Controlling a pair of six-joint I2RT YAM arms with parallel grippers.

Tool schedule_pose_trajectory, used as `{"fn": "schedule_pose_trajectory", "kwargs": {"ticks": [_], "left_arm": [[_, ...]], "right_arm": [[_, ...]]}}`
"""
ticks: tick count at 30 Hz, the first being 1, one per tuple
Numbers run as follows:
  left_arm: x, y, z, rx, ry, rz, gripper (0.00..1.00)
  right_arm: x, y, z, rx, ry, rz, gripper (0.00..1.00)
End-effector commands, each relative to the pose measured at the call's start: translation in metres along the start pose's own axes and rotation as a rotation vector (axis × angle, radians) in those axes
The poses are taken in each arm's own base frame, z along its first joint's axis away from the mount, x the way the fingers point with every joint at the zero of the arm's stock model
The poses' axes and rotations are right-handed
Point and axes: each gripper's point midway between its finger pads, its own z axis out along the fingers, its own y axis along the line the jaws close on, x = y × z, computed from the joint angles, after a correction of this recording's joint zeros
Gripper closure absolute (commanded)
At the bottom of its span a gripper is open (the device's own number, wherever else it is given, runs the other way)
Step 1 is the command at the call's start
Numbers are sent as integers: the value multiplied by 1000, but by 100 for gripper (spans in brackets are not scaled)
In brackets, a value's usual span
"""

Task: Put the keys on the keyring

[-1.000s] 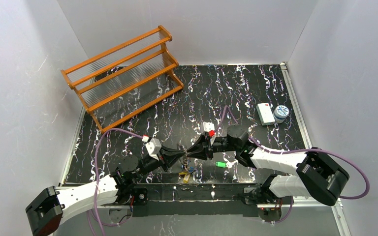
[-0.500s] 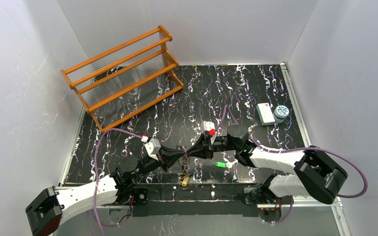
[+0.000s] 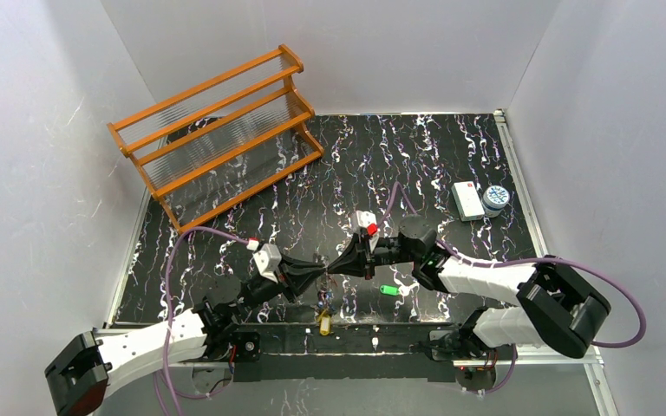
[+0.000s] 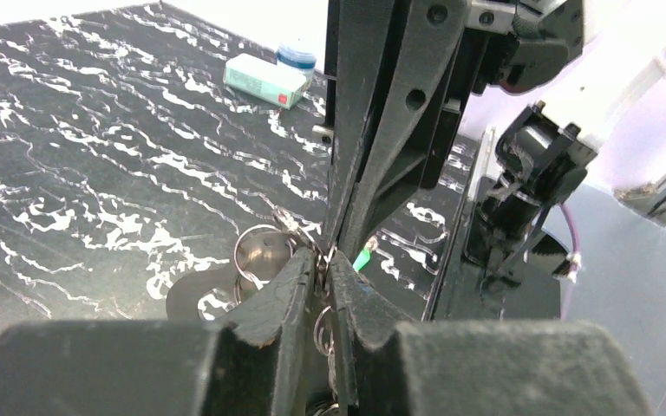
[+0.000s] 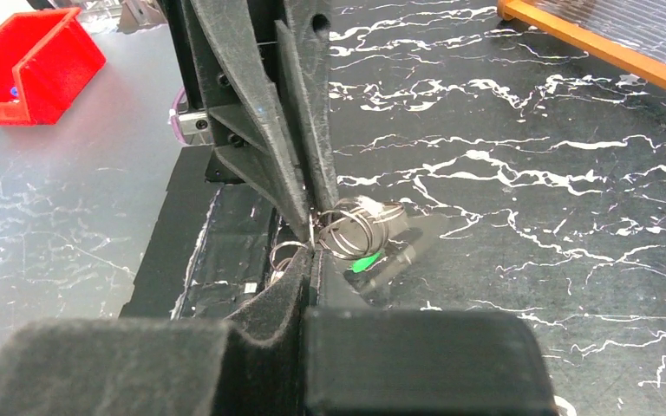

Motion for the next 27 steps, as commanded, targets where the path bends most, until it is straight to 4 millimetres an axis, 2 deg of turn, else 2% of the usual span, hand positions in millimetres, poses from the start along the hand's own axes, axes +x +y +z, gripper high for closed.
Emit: {"fn": "schedule_pose_trajectory", "kwargs": {"ticks": [1,4,7,13,16,18,20,24,27], "left_arm": [[-18,-7,-1,27,-74,6,79],[-9,3,-4,-29,-28,6,62],[-5,17,-7,-107,32,41,54],[-9,39,-15,-229,172,176,44],[-8,43,-17,-235,261,261,43],[-8,42,-16,-209,314,317,43],[-6,30,-10,-108,353,374,44],[-1,14,0,42,381,460,44],[2,9,8,117,359,540,45]], "right_arm": [[-31,3,4,-15,-24,-107,99],[-27,-6,0,40,29,-128,99],[-21,-13,-4,83,85,-131,99],[-5,-26,-10,152,177,-106,99],[2,-33,-12,180,213,-97,99],[4,-37,-12,190,229,-98,99],[3,-39,-11,191,242,-113,99],[7,-43,-11,186,258,-159,99],[11,-42,-11,152,274,-224,99]]}}
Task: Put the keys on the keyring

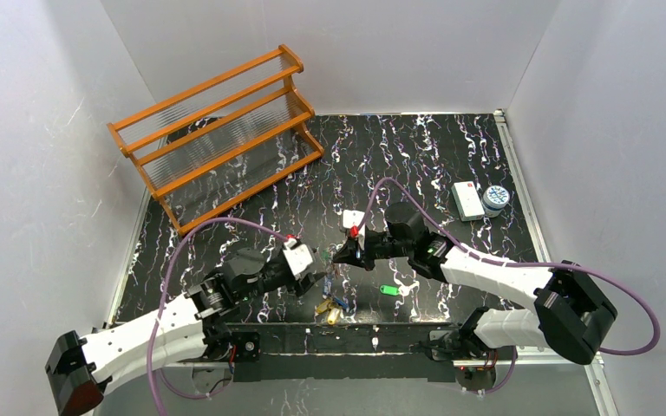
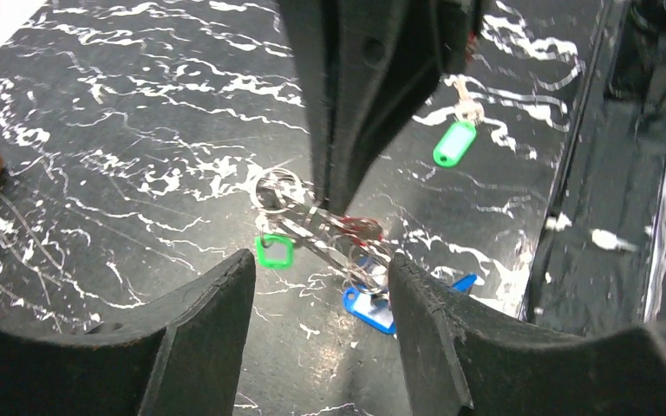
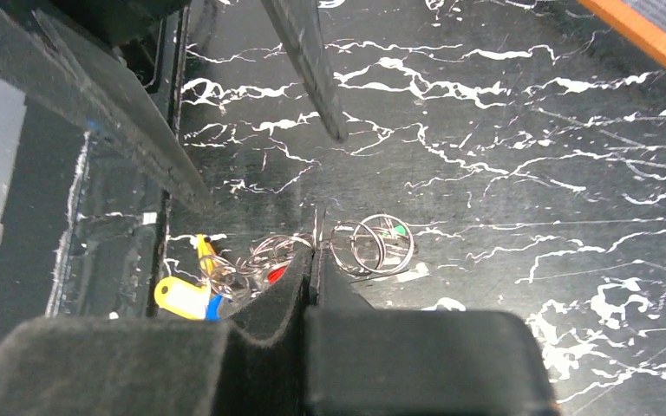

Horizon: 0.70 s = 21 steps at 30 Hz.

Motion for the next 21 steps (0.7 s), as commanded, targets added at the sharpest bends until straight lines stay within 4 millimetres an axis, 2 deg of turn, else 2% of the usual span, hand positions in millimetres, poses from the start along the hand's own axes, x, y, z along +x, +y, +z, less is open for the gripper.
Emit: {"fn": "schedule_pose_trajectory", "kwargs": {"ticks": [1,4,8,14,21], "left_arm": [[-10,-18,8,147,-58,203,45],[-13,-19,13,152,-117,262,45],[-16,-16,15,131,-165,304,47],[-11,-15,22,137,-135,317,62],[-8,-8,26,119,-72,334,71]], "right_arm": [[-5,-4,1,-16,6,-126,99],[1,-5,0,-11,24,-154,99],[-1,-5,-2,-5,17,-168,99],[-2,2,-3,-43,5,-195,99],[-3,8,-6,-70,-5,-241,99]]}}
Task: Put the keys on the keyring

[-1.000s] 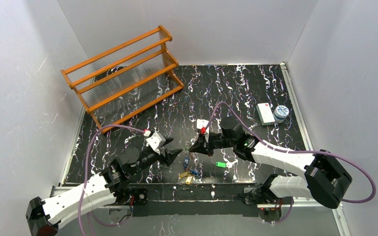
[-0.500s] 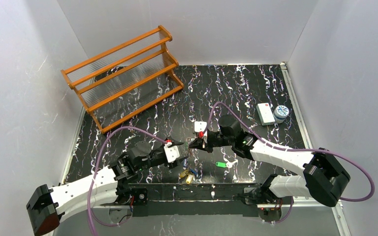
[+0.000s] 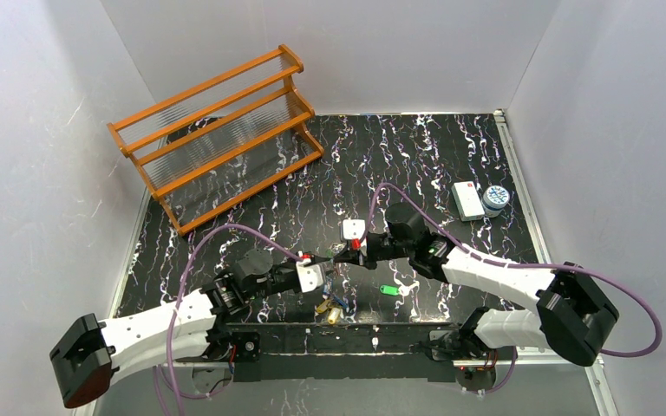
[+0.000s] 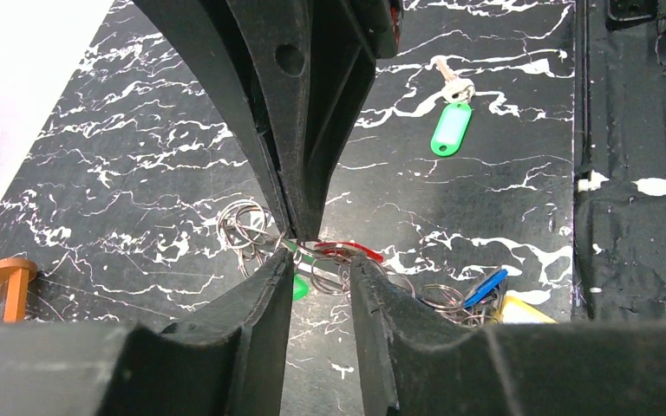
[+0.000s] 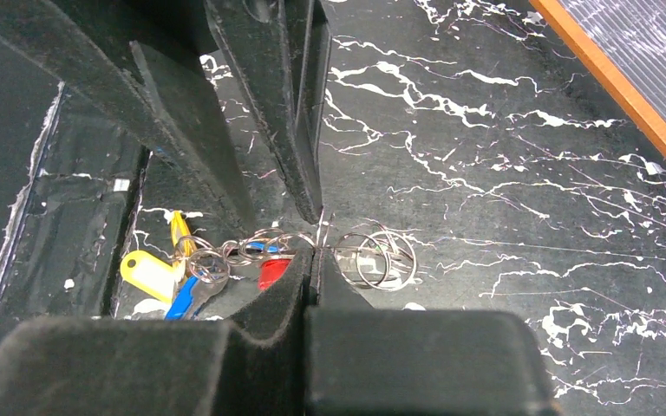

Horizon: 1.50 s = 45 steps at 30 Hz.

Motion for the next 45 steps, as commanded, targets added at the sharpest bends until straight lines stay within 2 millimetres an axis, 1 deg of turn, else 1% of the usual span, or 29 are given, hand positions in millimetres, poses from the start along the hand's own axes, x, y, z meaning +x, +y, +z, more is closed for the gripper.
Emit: {"fn": "schedule_pose_trajectory", "kwargs": {"ticks": [1,3,8,12,17,20,23,26,32,36,43,45], "left_arm": [[-18,15,1,-31,-12,44,72],[-21,17,-1,-37,-12,56,72],[-33,26,-6,-73,-41,83,73],[-27,31,-6,-88,-5,116,74],[-19,29,1,-47,63,131,82],[-15,27,4,-20,91,130,83],[-17,22,7,20,80,136,81],[-20,21,7,26,71,137,76],[-28,25,0,0,57,132,76],[-34,21,-4,19,29,134,77],[-33,9,-1,84,21,126,77],[-28,8,1,88,39,123,76]], "right_arm": [[-6,8,-4,-35,-14,-48,99],[-7,7,-5,-30,-15,-57,99],[-7,6,-5,-28,-9,-62,99],[-10,7,-5,-32,-15,-69,99],[-16,9,-7,-40,-31,-76,99],[-17,10,-7,-40,-31,-78,99],[-17,10,-8,-39,-29,-77,99],[-16,10,-8,-41,-30,-78,99],[-15,11,-8,-42,-27,-74,99],[-17,10,-8,-42,-27,-70,99],[-18,11,-6,-47,-32,-66,99],[-18,11,-6,-47,-34,-67,99]]}}
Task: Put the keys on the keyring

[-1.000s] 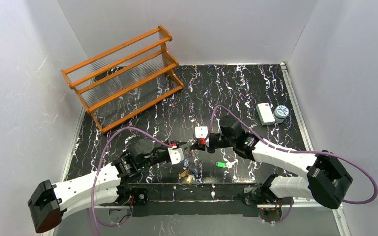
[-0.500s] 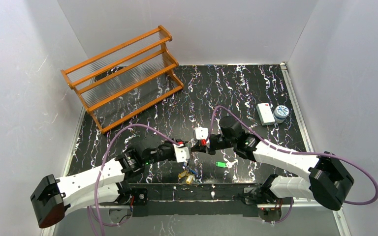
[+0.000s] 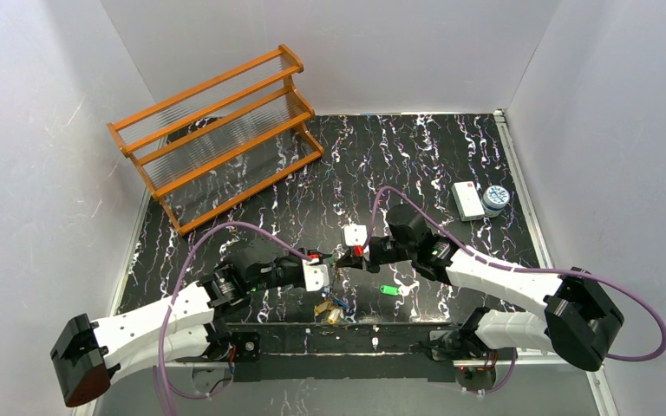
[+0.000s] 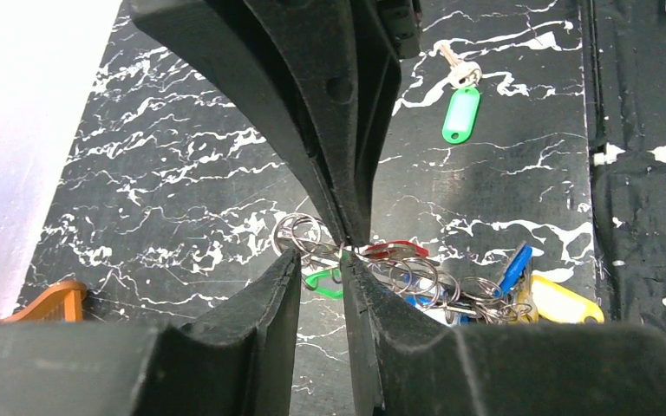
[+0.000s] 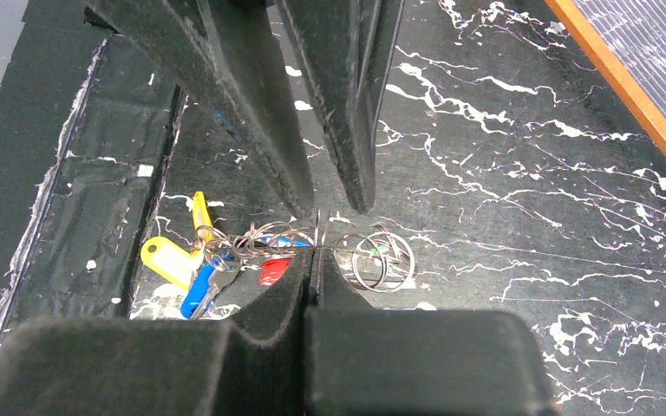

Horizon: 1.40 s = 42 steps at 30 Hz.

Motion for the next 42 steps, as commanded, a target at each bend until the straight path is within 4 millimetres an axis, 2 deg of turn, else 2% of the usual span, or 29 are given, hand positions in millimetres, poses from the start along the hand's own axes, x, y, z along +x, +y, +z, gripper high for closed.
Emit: {"fn": "schedule_pose_trajectory", "kwargs": {"ticks": [1,5,10,15,21,23,26,27,30,34,37,39,42], "left_arm": [[-7,-1,4,33,-9,1,76],[1,0,7,29,26,-4,79],[4,3,9,14,46,-4,92],[8,3,9,10,62,-10,100],[14,1,7,-6,73,-50,100],[16,5,5,-52,75,-84,100],[19,14,0,-153,56,-174,100],[14,16,-1,-181,22,-213,100],[7,18,-2,-226,-62,-314,100],[-1,18,-3,-268,-164,-439,100],[-8,17,-5,-275,-243,-487,100],[-10,16,-7,-284,-292,-497,100],[-10,14,-12,-305,-347,-495,100]], "right_arm": [[-16,-2,0,-3,-41,-29,99],[-17,-1,0,-6,-44,-27,99],[-17,-1,0,-7,-47,-27,99],[-18,-1,0,-6,-49,-26,99],[-25,-12,-3,56,-58,-16,97],[-23,-19,-6,115,-54,12,85],[-23,-22,-13,186,-83,39,57],[-24,-22,-15,204,-100,45,50],[-27,-20,-22,243,-145,59,41],[-30,-17,-27,267,-193,68,40],[-30,-13,-26,246,-207,71,43],[-31,-10,-24,225,-220,73,50],[-35,-5,-22,196,-247,86,70]]}}
